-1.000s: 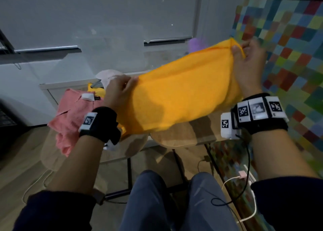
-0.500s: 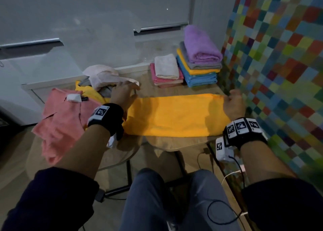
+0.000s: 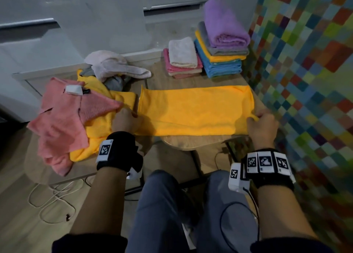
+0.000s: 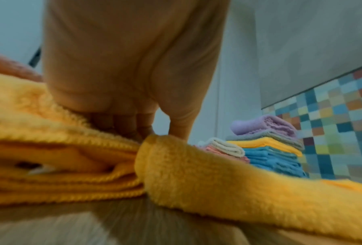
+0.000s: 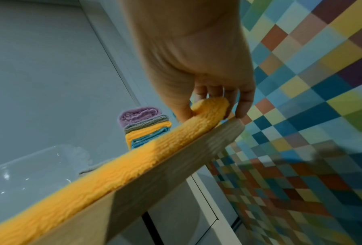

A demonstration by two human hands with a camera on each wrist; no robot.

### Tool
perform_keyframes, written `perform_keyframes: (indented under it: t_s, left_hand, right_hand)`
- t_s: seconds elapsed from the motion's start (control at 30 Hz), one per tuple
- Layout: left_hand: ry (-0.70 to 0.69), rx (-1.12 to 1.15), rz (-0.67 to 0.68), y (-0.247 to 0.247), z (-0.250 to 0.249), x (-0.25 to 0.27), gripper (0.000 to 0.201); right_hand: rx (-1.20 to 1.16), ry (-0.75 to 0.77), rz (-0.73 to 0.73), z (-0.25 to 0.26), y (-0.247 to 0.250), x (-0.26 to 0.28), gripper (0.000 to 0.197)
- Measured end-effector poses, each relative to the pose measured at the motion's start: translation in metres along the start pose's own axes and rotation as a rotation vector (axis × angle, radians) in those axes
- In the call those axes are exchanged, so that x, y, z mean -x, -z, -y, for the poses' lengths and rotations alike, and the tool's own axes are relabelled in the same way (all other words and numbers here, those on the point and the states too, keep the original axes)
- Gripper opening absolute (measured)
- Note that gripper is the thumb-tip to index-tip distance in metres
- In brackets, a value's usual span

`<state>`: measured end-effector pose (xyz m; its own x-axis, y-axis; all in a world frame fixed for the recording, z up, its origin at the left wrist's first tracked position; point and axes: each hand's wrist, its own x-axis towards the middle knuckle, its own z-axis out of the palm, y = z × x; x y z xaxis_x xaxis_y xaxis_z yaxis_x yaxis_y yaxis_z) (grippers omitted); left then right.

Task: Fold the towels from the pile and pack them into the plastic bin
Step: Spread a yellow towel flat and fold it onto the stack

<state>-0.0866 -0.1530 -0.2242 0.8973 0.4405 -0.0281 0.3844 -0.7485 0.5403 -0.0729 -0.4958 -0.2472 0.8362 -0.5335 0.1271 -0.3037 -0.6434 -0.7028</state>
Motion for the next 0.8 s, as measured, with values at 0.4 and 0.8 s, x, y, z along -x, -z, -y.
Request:
perform_keyframes:
  t_s: [0.4, 0.8]
  left_hand:
    - [-0.084, 0.669, 0.051, -0.001, 0.000, 0.011, 0.033]
    - [-0.146, 0.552, 0.197, -0.004, 0.003, 0.011, 0.035]
  right_hand:
    - [-0.303, -0.051, -0.110, 0.011, 0.021, 0.002, 0.013]
    - [-0.057, 0.090, 0.105, 0.016, 0.019, -0.008, 0.028]
